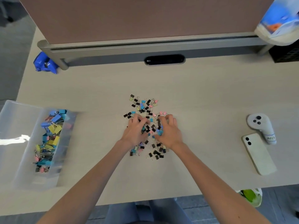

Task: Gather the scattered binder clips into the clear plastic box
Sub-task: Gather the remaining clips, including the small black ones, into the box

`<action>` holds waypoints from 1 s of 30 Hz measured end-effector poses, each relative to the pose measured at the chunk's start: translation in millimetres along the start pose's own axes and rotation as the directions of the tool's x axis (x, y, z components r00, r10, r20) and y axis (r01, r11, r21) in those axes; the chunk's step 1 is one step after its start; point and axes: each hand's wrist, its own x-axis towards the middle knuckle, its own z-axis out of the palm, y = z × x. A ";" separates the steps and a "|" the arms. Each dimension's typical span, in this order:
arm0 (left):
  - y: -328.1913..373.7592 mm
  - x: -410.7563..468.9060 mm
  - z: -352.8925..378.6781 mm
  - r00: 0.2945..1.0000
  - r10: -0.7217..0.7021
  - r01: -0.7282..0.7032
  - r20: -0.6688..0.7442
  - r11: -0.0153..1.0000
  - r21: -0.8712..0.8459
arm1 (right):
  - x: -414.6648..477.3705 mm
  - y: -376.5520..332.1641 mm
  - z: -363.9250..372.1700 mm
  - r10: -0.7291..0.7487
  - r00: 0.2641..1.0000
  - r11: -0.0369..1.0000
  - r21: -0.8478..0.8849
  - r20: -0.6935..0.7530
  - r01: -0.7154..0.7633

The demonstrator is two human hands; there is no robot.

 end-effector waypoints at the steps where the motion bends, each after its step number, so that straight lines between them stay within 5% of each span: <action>1: -0.2 2.7 -0.4 1.000 -0.014 0.014 0.017 1.000 -0.023 | 2.9 -2.2 -1.0 0.015 1.000 1.000 0.023 0.006 -0.015; 6: 4.0 15.7 -0.8 0.993 -0.083 0.090 0.082 0.992 -0.089 | 13.5 -9.8 0.6 0.053 0.999 0.997 0.050 0.004 -0.053; 19: 33.8 16.8 15.1 0.967 -0.245 0.248 -0.069 0.968 0.045 | 26.2 -8.3 7.0 0.092 0.996 0.962 0.259 -0.019 -0.084; 30: 39.2 11.5 24.6 0.946 -0.243 0.277 -0.216 0.950 0.141 | 23.7 6.3 7.5 0.149 0.988 0.805 0.585 -0.039 -0.098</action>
